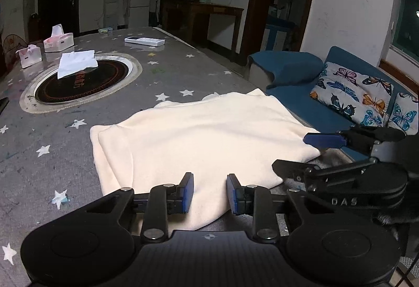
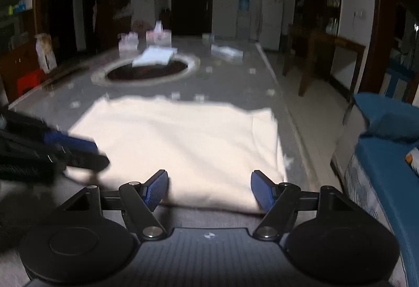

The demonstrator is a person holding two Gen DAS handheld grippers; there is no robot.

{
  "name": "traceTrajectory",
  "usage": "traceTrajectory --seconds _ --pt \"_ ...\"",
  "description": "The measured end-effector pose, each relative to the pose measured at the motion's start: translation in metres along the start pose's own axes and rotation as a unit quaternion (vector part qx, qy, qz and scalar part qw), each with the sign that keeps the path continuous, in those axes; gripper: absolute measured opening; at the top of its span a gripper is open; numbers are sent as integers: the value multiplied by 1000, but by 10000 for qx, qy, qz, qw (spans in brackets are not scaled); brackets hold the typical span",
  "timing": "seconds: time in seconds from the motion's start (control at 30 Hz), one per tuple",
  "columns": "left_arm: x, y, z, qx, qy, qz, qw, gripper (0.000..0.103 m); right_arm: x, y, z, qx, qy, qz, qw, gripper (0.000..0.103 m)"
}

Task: Fold clothes
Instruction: 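Release the shirt and pat the folded bundle flat with both grippers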

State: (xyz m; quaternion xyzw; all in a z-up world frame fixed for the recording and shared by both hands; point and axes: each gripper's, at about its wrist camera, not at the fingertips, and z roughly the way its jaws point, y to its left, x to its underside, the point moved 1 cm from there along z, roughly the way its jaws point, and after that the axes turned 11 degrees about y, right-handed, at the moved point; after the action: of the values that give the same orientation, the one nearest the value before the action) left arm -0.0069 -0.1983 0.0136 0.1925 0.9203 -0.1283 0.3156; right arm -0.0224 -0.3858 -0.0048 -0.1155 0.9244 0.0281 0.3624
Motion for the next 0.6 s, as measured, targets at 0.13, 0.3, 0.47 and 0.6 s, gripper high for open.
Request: traceTrajectory --seconds 0.13,0.3,0.47,0.6 --pt "0 1 -3 10 3 -37 10000 30 -3 -1 -8 -17 -65 52 10000 70" --pt "3 1 -15 50 -52 -72 9999 34 0 -1 -15 -108 -24 97 9999 77" --pt "10 2 -27 34 -57 -138 9999 46 3 5 -22 -140 1 114 9998 90" --pt "18 3 -35 -4 -96 -203 9997 56 6 10 -31 -100 -54 124 9999 95"
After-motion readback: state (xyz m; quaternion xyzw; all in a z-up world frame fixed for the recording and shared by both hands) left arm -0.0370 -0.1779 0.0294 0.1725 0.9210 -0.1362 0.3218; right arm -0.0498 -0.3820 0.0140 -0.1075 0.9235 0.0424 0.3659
